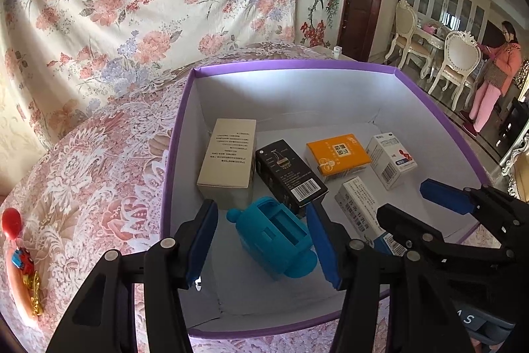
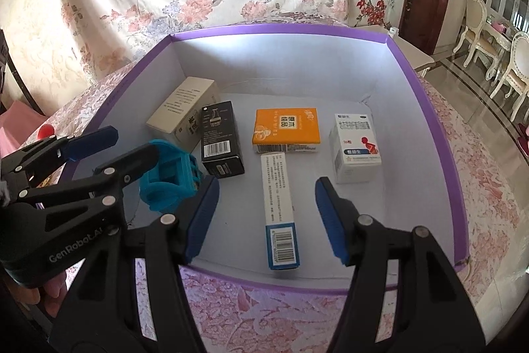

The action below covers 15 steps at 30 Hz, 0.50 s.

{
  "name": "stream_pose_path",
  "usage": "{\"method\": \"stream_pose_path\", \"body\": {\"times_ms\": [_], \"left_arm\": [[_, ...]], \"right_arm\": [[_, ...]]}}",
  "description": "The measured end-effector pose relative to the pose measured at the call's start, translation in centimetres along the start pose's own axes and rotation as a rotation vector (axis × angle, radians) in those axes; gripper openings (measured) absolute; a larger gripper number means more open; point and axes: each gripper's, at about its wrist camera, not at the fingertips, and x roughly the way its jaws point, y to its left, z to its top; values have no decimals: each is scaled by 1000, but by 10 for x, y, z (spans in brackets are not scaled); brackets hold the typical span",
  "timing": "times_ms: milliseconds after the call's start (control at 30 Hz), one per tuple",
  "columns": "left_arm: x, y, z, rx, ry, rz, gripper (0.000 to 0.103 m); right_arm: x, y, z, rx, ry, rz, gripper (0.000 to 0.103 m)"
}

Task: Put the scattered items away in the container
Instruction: 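Lower and release the blue toy and white-blue box into the purple box, then move both open grippers back over the remaining table items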

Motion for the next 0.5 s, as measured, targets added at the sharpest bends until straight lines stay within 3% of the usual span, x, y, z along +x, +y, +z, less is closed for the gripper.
{"method": "stream_pose_path", "body": {"times_ms": [500], "left_arm": [[-17, 6, -4, -17, -54, -6, 57]], "right_arm": [[-15, 7, 1, 13, -64, -10, 64]]}}
